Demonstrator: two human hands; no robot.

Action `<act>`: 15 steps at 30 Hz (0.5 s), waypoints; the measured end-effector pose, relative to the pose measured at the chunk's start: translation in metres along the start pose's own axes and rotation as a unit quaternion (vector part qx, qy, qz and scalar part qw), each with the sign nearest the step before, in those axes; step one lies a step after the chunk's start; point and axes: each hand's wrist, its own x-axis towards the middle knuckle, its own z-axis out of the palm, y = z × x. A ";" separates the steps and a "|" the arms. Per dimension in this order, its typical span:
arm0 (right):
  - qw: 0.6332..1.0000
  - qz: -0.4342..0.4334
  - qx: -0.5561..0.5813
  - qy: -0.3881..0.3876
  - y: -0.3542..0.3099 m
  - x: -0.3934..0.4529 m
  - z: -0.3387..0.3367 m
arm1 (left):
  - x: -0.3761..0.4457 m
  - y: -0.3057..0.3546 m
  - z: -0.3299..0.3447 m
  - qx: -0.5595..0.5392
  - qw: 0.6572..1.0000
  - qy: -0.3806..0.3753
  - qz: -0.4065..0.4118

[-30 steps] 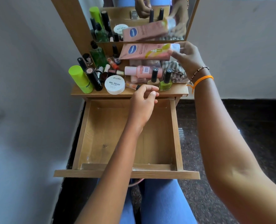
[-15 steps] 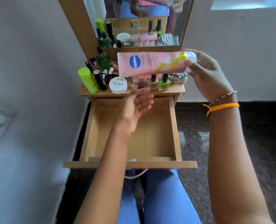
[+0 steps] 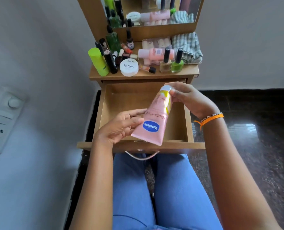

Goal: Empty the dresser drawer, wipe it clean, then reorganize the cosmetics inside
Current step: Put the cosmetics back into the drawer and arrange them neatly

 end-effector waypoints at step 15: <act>0.851 0.076 -0.518 0.041 0.038 -0.010 0.036 | 0.111 -0.043 0.047 0.287 0.944 0.162 -0.015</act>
